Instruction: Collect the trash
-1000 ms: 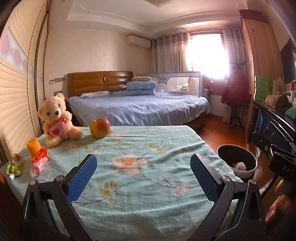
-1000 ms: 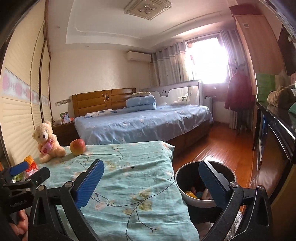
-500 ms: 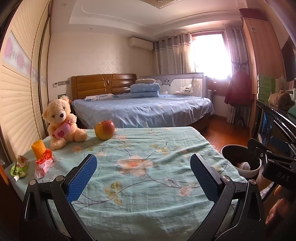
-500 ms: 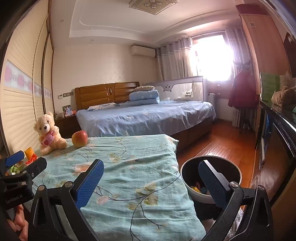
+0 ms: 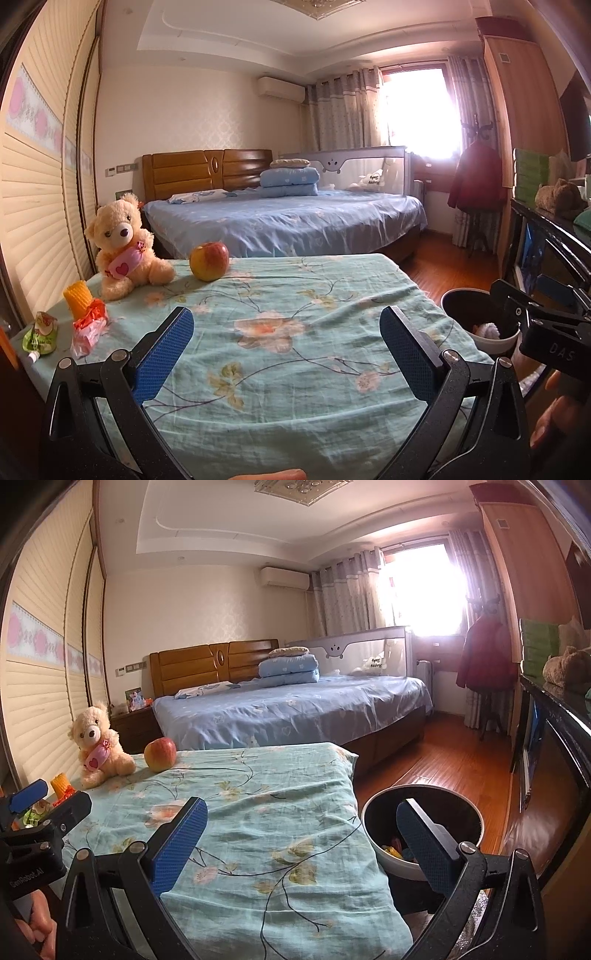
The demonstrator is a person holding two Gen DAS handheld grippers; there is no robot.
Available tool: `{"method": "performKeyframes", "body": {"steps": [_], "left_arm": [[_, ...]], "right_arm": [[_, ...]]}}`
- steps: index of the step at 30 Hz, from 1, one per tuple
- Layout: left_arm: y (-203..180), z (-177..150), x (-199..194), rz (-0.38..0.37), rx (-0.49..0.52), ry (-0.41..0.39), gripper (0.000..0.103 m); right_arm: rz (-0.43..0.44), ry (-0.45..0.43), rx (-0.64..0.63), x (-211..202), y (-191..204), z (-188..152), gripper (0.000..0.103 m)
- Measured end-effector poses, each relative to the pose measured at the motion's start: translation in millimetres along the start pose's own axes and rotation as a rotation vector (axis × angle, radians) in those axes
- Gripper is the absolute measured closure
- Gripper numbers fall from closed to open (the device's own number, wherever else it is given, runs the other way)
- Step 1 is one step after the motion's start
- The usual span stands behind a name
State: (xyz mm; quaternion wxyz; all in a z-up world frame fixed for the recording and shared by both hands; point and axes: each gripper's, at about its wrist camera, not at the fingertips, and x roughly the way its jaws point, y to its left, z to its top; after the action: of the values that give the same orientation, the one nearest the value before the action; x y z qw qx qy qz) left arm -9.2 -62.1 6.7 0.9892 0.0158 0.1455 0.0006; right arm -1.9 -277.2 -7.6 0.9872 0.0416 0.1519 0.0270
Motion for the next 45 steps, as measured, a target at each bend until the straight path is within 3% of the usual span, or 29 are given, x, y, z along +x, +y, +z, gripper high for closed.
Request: {"method": "performKeyframes", "body": {"steps": [45], "left_arm": [[-0.8,-2.3,7.3,-0.022,0.006,0.030,0.000]], "right_arm": [[0.005,0.006,0.000,-1.2,2.4,-0.2,0.000]]}}
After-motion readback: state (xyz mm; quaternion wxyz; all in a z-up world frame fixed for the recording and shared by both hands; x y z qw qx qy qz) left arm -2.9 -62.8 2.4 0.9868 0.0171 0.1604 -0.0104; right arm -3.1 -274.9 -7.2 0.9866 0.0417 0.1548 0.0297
